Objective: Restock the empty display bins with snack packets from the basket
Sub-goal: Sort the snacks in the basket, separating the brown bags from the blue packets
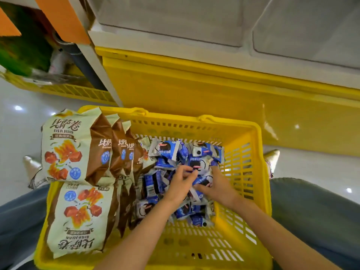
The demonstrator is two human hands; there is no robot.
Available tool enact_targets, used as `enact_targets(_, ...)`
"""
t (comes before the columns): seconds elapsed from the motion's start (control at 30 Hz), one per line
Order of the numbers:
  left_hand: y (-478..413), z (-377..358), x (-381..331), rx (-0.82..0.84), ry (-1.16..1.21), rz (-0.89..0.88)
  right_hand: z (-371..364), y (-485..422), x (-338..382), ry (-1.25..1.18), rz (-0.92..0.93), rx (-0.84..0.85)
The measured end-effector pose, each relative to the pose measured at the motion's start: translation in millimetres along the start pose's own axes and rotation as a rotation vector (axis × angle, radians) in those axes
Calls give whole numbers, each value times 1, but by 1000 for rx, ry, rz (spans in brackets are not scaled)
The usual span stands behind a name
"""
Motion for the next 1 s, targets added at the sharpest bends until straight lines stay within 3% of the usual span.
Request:
enact_targets(0.1, 20, -10, 13, 81, -71, -4, -27, 19, 5, -1, 28, 156)
enact_targets(0.27, 42, -9, 49, 221, -382, -11, -34, 51, -17, 258, 20, 173)
enact_targets(0.33, 44, 7, 53, 138, -518, -39, -33, 54, -31, 456, -28, 182)
enact_targets(0.4, 44, 40, 42, -91, -657, -77, -26, 50, -25, 541, 23, 88)
enact_targets(0.47, 44, 66, 32, -245, -804, -97, -22, 42, -2, 417, 141, -1)
enact_targets(0.5, 42, 71, 33, -242, -845, -87, -25, 38, 9, 333, 187, -3)
enact_targets(0.7, 38, 72, 55, -24, -946, -34, -91, -12, 48, -94, 111, 161)
enact_targets(0.87, 40, 71, 66, -10, -1118, -26, -109, -41, 49, -74, 16, 78)
enact_targets(1.0, 37, 74, 70, 5, -1152, 38, -117, -43, 44, 39, 3, 105)
Point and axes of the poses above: each hand's wrist, its own y-axis away from the middle knuckle, its own z-axis out of the back of the hand, x = y × z, the point moved 9 cm from there along -y, towards the middle knuckle, and after that the axes turned 4 degrees about -y, right-handed, at the moved point
